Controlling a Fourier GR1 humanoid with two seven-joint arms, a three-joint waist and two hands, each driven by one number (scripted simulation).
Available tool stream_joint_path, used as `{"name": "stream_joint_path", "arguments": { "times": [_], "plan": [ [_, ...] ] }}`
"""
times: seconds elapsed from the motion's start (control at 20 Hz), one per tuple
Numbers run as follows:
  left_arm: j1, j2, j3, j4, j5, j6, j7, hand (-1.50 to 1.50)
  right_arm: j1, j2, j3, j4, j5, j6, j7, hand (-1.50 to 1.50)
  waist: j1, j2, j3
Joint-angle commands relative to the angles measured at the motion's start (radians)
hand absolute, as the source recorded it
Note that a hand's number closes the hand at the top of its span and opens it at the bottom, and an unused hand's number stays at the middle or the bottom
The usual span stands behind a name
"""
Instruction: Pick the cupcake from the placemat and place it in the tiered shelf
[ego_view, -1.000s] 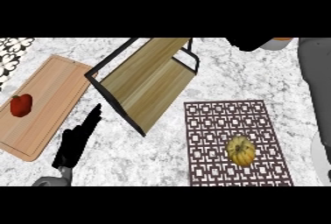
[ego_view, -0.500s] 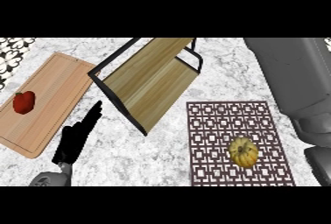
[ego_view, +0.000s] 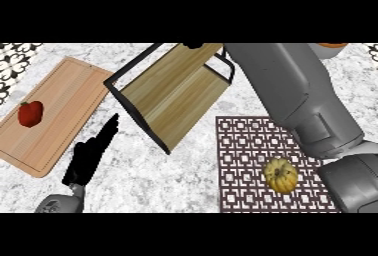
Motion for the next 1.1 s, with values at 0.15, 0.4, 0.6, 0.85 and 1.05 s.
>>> {"name": "stream_joint_path", "arguments": {
  "times": [0.15,0.4,0.6,0.85,1.05],
  "plan": [
    [-0.002,-0.011,-0.009,-0.015,-0.011,0.006,0.018,0.00,-0.037,0.096,-0.100,0.150,-0.095,0.046,-0.039,1.50,0.010,0.005,0.000],
    [0.022,-0.013,-0.036,-0.045,-0.011,-0.017,0.013,0.00,-0.005,0.119,-0.302,0.217,-0.349,0.136,0.040,-1.50,0.043,0.006,0.001],
    [0.012,0.008,-0.002,-0.023,0.007,-0.030,0.002,0.00,-0.008,0.119,-0.408,0.239,-0.453,0.125,0.022,-1.50,0.029,0.009,0.001],
    [-0.026,-0.005,0.001,0.024,-0.013,-0.012,-0.010,0.00,-0.037,0.116,-0.489,0.197,-0.515,-0.037,-0.040,-1.50,0.005,0.010,0.000],
    [-0.004,0.010,0.014,-0.015,0.008,-0.029,-0.003,0.00,-0.050,0.018,-0.540,0.175,-0.537,-0.162,-0.044,-1.50,0.007,0.007,0.000]
  ]
}}
